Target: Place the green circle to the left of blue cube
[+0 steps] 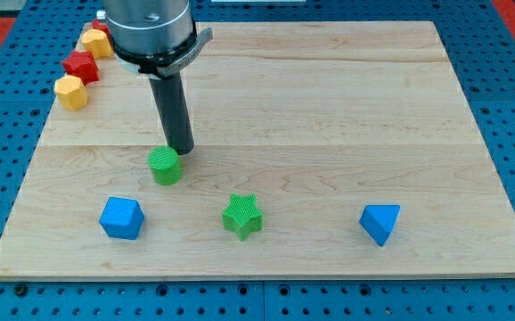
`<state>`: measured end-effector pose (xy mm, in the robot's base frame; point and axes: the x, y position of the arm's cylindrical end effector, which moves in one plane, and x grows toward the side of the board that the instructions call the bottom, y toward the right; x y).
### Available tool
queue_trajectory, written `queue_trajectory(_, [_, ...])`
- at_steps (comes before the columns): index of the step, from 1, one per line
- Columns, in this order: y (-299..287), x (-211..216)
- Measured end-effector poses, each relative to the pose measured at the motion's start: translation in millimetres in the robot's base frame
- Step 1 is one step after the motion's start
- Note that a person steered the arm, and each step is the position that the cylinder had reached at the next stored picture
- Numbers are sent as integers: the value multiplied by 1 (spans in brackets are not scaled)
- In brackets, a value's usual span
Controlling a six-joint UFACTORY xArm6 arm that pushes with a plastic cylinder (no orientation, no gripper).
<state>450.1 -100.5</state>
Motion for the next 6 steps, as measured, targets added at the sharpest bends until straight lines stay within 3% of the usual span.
queue_trajectory(1, [24,0])
queue_trajectory(3, [-44,44])
queue_trajectory(4, [-92,45])
queue_trajectory(6, [-111,33])
